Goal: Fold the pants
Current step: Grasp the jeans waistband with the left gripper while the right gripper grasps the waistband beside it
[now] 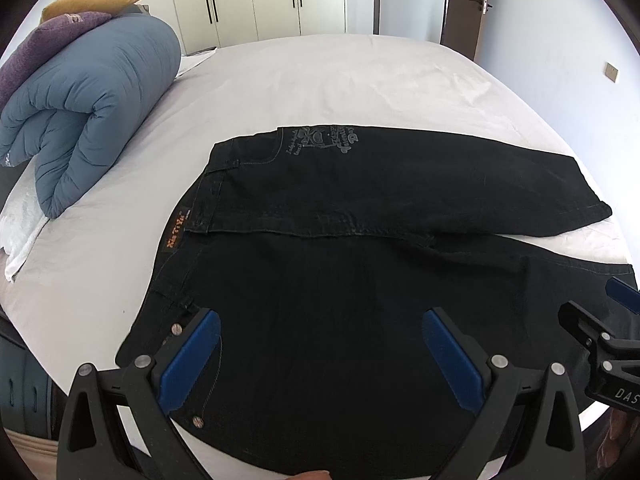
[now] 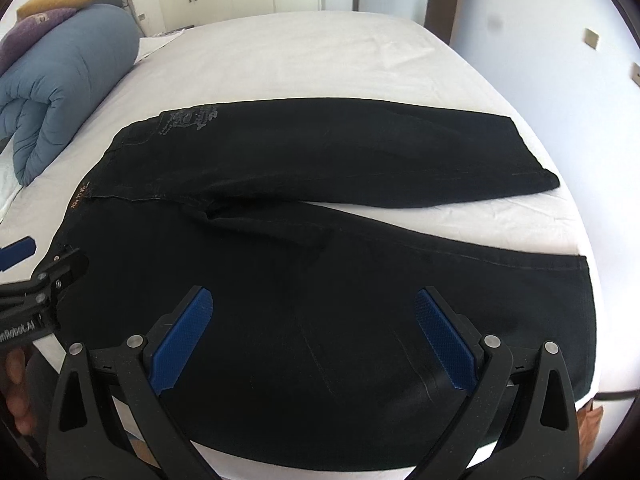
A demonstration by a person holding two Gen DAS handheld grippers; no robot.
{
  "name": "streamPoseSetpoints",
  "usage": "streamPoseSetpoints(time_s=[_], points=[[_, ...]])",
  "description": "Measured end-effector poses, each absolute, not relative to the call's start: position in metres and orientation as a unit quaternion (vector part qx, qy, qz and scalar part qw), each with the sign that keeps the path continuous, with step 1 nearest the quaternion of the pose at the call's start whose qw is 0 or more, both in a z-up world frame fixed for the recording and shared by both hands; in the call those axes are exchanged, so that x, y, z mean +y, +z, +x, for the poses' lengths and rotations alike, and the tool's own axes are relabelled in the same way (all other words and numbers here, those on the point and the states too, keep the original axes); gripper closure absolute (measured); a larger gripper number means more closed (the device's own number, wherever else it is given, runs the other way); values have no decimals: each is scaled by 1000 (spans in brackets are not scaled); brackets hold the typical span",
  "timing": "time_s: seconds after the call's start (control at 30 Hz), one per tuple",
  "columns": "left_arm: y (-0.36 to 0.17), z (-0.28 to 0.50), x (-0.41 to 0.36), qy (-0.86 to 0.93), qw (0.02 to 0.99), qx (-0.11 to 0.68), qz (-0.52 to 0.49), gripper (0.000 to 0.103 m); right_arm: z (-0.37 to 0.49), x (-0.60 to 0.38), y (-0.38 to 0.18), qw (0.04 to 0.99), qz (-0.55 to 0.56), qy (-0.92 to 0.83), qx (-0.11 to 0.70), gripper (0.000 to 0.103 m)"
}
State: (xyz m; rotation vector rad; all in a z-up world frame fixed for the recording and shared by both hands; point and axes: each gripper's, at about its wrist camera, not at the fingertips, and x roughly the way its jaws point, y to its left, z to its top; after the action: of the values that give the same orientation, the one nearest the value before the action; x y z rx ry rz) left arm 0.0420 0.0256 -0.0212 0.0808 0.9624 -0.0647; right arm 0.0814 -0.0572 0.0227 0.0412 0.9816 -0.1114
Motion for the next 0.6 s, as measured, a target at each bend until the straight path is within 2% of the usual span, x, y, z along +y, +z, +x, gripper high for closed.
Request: streamPoseSetpoints(time_s=[0.13, 0.23, 0.33, 0.4, 0.5, 0.6], points=[[-16, 88, 45, -38, 887, 457, 60, 0, 116, -58, 30, 881, 6, 31, 473, 0], [-7, 124, 60, -82, 902, 416, 78, 0, 154, -57, 44, 882, -21, 105, 458, 0], [-13, 173, 79, -83, 872, 476, 74, 0, 203, -55, 58, 879, -61, 168, 442, 0], [-11, 206, 94, -116, 869, 478, 58, 0, 234, -53, 63, 872, -67, 204, 440, 0], [-13, 257, 92, -136, 862, 462, 158, 0, 293, -56, 66, 850, -75, 264, 450, 0], [-24, 300, 86, -187, 834, 475, 211, 0, 347, -53, 59, 819, -98, 313, 471, 9]])
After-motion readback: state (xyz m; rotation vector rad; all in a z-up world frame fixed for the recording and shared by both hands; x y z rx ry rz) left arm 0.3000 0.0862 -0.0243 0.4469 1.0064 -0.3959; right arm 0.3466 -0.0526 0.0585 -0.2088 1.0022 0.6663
